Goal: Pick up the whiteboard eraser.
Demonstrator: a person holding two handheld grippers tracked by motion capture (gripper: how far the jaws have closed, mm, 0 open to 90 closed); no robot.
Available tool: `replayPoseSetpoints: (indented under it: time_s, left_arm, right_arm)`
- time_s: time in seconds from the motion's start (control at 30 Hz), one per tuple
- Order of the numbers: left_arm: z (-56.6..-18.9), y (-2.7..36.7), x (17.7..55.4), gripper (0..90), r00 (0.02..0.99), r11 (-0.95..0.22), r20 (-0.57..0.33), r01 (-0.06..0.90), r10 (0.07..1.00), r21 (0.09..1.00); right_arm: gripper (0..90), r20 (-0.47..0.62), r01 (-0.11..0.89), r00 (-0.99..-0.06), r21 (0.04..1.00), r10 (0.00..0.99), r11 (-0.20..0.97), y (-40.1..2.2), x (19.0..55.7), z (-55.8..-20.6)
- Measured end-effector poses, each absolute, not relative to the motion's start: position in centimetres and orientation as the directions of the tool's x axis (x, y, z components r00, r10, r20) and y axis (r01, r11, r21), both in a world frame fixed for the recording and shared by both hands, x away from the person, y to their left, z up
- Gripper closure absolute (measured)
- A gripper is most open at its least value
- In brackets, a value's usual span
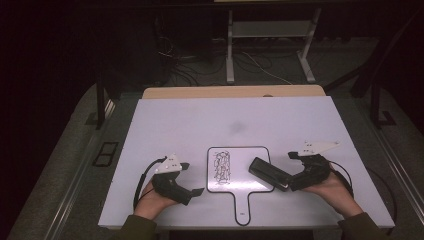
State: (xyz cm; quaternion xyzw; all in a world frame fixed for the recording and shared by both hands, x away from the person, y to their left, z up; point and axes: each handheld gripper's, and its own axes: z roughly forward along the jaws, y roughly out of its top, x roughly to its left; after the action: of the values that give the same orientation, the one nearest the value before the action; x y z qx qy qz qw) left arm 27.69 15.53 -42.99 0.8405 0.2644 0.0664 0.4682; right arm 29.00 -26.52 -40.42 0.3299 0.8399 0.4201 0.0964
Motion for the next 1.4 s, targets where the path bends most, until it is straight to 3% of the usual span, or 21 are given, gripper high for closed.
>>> replayPoseSetpoints:
  time_s: [0.5,1.4]
  left_arm:
    - [-43.0,15.4,27.7,0.0,0.854,-0.425,-0.131,0.377,0.504,0.823]
    - [-43.0,15.5,27.6,0.0,0.855,-0.425,-0.130,0.374,0.501,0.824]
  right_arm:
    - [2.1,0.117,0.480,-0.770,0.754,0.627,0.449,-25.4,30.4,-40.3]
    - [2.2,0.047,0.520,-0.793,0.571,0.607,0.636,-22.1,31.9,-42.0]
